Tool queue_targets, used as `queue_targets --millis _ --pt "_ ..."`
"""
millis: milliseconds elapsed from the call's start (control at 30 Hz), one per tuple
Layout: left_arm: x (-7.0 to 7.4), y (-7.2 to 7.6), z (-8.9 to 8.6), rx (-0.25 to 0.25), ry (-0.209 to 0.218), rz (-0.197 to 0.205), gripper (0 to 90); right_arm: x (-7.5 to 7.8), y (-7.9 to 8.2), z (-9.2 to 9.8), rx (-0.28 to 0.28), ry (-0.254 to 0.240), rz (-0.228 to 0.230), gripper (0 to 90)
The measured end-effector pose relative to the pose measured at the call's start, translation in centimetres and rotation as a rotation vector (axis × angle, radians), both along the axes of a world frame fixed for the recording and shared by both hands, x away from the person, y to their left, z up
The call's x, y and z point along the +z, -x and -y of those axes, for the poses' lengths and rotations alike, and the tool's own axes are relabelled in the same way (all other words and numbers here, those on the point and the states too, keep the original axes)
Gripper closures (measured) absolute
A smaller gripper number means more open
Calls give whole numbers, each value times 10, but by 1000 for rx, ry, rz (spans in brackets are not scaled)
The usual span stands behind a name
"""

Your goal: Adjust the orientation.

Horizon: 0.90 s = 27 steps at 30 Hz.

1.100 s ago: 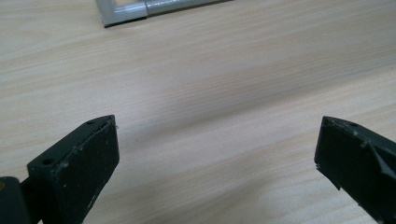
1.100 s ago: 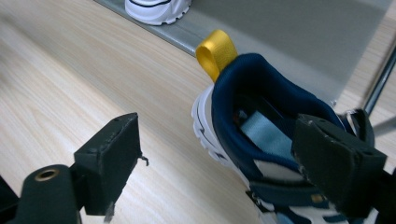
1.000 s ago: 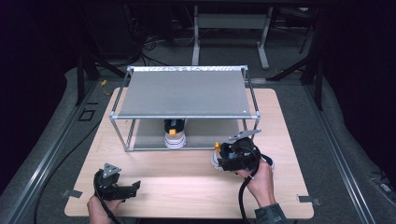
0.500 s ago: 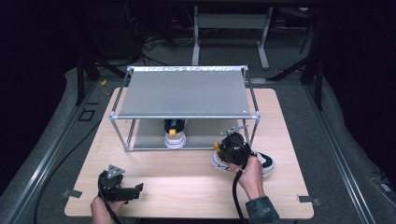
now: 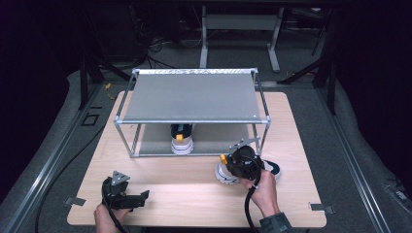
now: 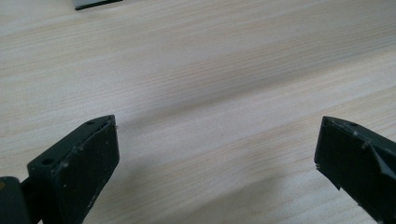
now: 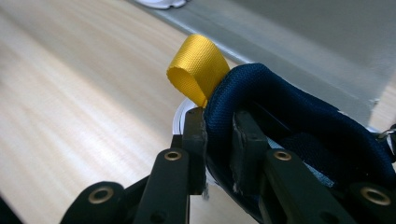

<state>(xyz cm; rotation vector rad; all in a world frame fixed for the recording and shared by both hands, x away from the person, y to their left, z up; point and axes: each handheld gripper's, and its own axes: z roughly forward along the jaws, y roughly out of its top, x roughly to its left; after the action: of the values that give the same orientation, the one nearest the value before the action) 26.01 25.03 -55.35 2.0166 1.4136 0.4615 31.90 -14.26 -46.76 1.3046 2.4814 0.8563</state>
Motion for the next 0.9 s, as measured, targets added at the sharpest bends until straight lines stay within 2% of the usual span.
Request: queue_targets --millis 100,300,333,367,400,433,500,533,633,667,800,900 --pt "-1 1 -2 12 12 -12 0 2 8 -2 32 -6 -2 777" --pt "0 2 -3 16 10 -3 0 4 25 -5 85 -33 -8 777" --pt "1 3 -4 19 13 4 0 2 33 -7 109 -30 -21 756" --pt "1 3 -5 22 17 5 0 1 35 -7 112 -29 -22 712" --pt "1 3 -5 22 17 5 0 1 35 -7 112 -29 -22 712" --pt "0 4 -5 22 17 4 0 3 41 -3 114 -52 -19 556" --pt "1 5 -5 21 16 3 0 5 43 -1 114 -52 -14 527" --pt "1 5 -6 22 12 6 0 15 48 11 83 -80 17 470" --pt "2 6 -7 28 19 10 0 26 49 27 -1 -66 59 455" --pt "2 6 -7 30 19 10 0 28 48 32 -31 -71 59 453" --pt "1 6 -5 25 19 7 0 26 38 45 -119 -50 24 455" --pt "0 6 -3 16 14 6 0 17 31 48 -134 -54 -9 513"
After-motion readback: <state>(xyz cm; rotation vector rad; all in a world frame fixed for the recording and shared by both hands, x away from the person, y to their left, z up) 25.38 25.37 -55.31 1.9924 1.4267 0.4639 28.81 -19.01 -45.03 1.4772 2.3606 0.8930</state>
